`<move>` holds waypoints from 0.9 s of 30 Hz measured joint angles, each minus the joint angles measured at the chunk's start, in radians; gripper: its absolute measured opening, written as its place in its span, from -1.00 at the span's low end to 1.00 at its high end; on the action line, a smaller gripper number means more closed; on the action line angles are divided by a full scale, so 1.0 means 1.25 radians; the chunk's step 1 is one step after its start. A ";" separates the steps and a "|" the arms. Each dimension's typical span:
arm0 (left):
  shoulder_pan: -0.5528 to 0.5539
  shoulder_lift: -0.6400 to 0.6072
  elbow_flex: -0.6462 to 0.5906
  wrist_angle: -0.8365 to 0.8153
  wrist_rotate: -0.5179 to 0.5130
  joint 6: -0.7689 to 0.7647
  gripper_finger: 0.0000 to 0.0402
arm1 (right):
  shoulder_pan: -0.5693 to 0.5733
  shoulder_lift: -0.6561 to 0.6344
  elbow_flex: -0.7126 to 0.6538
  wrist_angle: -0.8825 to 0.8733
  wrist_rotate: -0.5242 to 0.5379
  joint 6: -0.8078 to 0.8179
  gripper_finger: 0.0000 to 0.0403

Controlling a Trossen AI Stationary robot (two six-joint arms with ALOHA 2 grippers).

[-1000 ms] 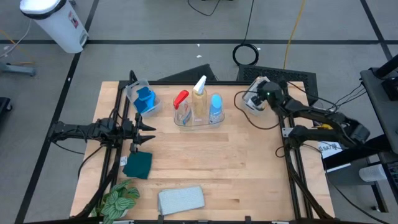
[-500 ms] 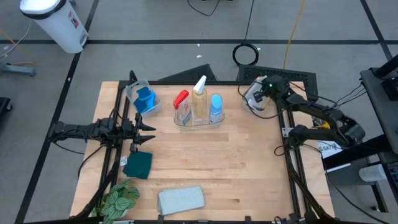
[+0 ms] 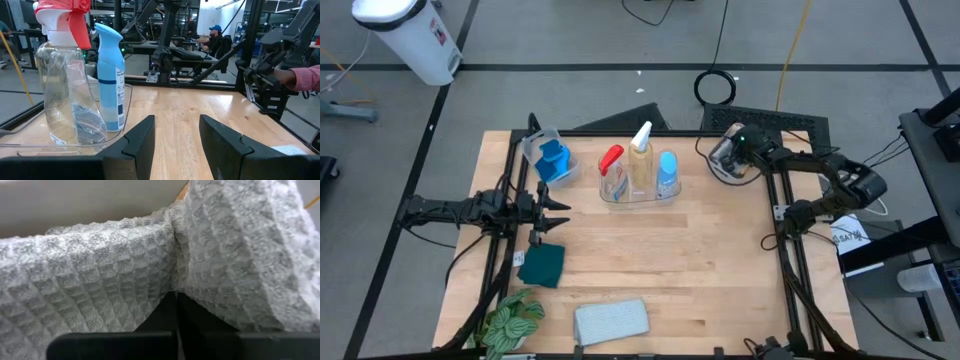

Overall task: Pick & Place Kitchen Items
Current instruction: Put the right gray microfiber towel into the gray bin, then put the green microfiber towel into the gray bin

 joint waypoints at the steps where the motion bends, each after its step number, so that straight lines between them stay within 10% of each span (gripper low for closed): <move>1: 0.000 0.000 0.000 0.000 0.000 0.000 -0.21 | 0.000 0.001 0.000 0.002 -0.001 0.002 -1.00; 19: 0.000 0.000 0.000 0.000 0.000 0.000 -0.21 | 0.063 -0.238 -0.001 -0.005 -0.006 0.012 -1.00; 27: 0.000 0.000 0.000 0.000 0.000 0.000 -0.21 | 0.218 -0.371 -0.001 -0.003 -0.154 0.038 -1.00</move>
